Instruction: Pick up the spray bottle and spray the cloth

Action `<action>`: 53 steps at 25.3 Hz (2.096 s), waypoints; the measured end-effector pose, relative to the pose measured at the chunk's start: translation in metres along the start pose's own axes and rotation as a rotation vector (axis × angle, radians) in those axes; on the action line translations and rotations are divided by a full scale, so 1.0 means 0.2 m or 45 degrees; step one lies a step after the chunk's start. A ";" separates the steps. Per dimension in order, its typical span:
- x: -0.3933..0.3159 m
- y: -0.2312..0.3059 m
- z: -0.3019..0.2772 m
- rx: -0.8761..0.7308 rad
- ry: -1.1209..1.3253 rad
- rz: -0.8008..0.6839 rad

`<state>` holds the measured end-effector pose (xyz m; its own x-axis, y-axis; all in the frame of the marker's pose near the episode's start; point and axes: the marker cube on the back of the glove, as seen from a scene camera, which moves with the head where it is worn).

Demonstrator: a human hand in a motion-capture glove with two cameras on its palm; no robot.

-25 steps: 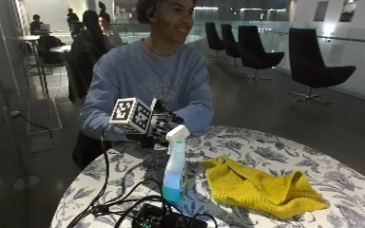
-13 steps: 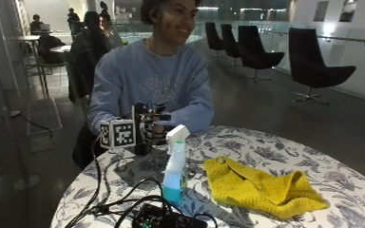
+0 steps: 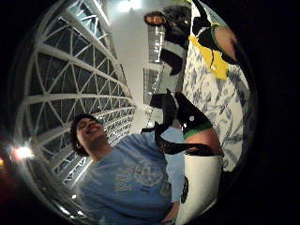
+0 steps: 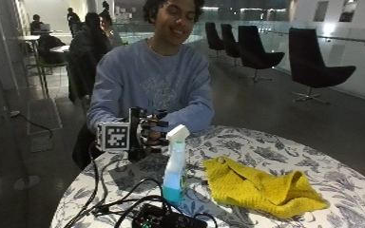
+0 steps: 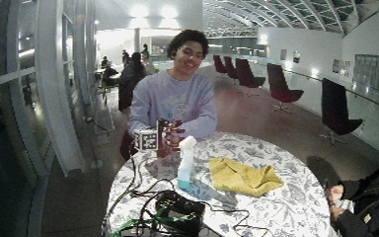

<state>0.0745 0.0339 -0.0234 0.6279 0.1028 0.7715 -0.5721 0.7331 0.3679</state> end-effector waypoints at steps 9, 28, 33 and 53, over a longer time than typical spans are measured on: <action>0.21 -0.31 -0.08 0.326 0.292 0.135; 0.40 -0.67 0.00 0.407 0.420 0.308; 0.42 -0.71 0.01 0.433 0.427 0.263; 0.04 -0.69 0.07 -0.028 0.012 0.139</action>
<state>0.1505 -0.0754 -0.0602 0.5675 0.1895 0.8013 -0.6259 0.7316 0.2702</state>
